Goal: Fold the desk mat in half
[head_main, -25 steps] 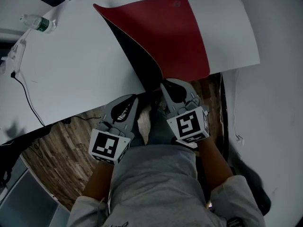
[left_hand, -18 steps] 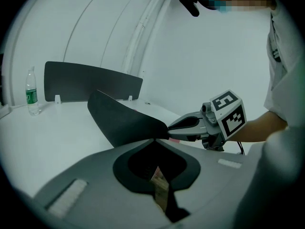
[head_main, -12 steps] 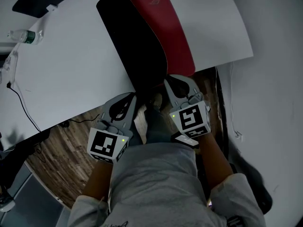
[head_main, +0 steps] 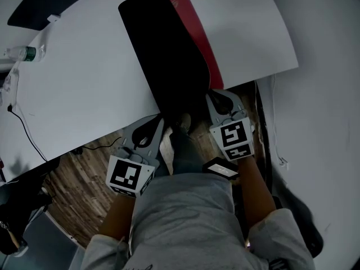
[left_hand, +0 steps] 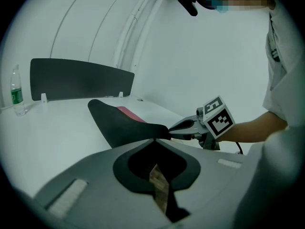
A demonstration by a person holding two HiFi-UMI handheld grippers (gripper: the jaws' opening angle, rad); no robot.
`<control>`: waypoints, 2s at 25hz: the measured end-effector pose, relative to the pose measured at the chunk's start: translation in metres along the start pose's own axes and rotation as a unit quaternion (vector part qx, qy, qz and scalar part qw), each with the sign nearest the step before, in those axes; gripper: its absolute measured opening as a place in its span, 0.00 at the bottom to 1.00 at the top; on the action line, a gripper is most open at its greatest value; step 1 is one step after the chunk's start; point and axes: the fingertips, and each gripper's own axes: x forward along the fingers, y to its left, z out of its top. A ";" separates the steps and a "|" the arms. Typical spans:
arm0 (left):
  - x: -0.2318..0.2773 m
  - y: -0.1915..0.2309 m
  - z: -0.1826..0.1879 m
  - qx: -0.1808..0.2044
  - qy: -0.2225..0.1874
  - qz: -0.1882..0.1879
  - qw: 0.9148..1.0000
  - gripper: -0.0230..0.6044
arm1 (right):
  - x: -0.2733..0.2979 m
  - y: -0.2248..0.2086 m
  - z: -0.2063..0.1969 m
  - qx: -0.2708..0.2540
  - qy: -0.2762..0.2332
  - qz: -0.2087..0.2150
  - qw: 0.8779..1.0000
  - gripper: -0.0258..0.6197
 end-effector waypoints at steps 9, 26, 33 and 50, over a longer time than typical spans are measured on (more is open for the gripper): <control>0.023 -0.008 0.004 0.003 0.012 -0.007 1.000 0.07 | 0.003 -0.028 -0.022 0.020 0.019 -0.009 1.000 0.07; 0.043 -0.020 0.000 -0.001 0.031 0.000 1.000 0.07 | 0.018 -0.035 -0.057 0.051 0.061 0.019 0.997 0.08; 0.048 -0.027 -0.007 -0.004 0.032 -0.005 0.999 0.07 | 0.016 -0.043 -0.077 0.047 0.084 -0.009 0.995 0.14; 0.021 -0.008 -0.009 0.011 0.038 -0.023 0.999 0.07 | 0.004 -0.030 -0.069 0.083 0.074 -0.058 0.992 0.13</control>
